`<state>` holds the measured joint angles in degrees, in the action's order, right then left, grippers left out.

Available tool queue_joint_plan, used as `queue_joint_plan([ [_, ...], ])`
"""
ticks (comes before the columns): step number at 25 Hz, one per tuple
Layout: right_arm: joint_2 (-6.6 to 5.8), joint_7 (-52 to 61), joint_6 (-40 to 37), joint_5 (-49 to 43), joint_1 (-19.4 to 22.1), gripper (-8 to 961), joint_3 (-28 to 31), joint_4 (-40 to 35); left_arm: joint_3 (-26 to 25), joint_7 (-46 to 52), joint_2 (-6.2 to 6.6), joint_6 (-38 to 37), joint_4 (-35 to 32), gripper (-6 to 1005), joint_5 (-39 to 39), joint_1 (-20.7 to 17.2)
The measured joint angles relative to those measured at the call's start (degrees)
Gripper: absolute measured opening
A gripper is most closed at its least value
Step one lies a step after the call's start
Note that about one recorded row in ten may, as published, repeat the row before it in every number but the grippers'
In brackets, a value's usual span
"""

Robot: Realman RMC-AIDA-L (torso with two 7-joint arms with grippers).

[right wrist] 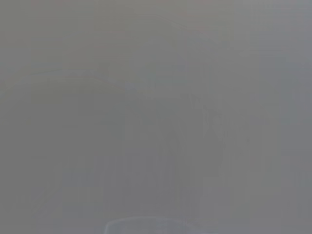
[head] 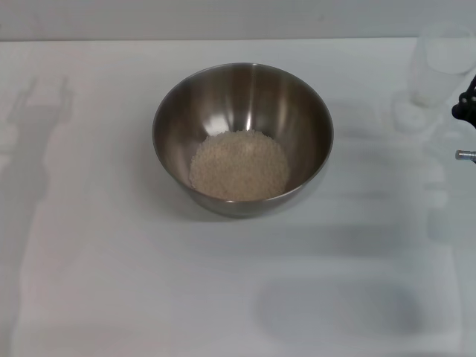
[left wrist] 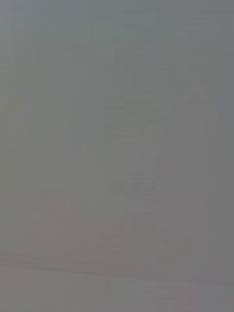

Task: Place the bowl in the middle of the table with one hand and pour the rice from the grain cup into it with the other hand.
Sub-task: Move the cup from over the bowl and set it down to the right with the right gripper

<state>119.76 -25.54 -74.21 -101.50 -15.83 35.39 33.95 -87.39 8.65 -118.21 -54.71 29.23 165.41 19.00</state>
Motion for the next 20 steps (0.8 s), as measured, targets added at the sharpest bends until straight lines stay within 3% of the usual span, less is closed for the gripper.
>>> queue_joint_plan([
  [20,0.04,3.7,6.0,0.4,-0.6,6,0.0,-3.8,1.0,-0.1,-0.01,0.1,-0.6,527,0.0,-1.4],
])
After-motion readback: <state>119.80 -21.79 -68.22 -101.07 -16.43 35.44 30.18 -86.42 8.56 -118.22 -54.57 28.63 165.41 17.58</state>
